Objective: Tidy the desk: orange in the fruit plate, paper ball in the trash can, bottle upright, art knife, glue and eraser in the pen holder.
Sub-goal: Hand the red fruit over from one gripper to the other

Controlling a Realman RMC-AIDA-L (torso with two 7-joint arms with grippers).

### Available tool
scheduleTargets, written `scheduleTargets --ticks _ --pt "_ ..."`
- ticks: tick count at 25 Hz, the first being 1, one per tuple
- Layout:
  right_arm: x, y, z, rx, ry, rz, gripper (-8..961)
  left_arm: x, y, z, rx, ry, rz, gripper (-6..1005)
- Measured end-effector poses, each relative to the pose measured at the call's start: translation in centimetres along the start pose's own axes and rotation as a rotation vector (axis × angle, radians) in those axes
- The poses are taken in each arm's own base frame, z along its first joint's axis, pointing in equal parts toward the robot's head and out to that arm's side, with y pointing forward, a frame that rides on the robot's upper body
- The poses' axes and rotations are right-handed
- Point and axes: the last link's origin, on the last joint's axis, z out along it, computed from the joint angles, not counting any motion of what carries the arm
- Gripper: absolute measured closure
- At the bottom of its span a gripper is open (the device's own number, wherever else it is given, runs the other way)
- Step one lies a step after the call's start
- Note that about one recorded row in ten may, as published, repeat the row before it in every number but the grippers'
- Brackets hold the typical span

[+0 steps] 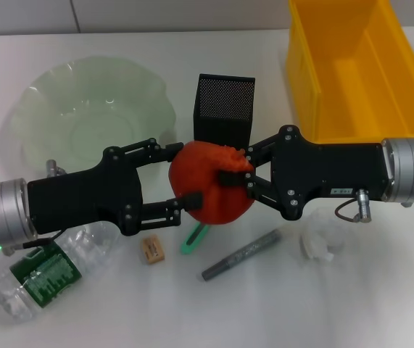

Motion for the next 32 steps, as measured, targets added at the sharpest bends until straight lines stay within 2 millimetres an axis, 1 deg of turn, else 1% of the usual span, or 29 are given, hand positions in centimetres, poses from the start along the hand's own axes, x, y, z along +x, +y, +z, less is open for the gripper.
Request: scheduleTargets --ticks 3,14,27,32 --pt "0.04 0.01 0.03 0.0 0.0 0.002 879 0.05 -0.13 0.18 -0.001 -0.005 0.004 215" --pt "0.12 0.06 0.03 0.004 -0.004 0.0 865 0.02 -0.42 0.17 0.015 -0.01 0.006 623" --pt "0.07 -0.2 -0.1 0.043 -0.035 0.015 848 0.09 -0.41 0.2 0.017 -0.003 0.005 705" --pt "0.23 -0.3 -0.19 0.055 -0.027 0.011 751 0.1 -0.45 0.19 0.021 -0.002 0.005 758"
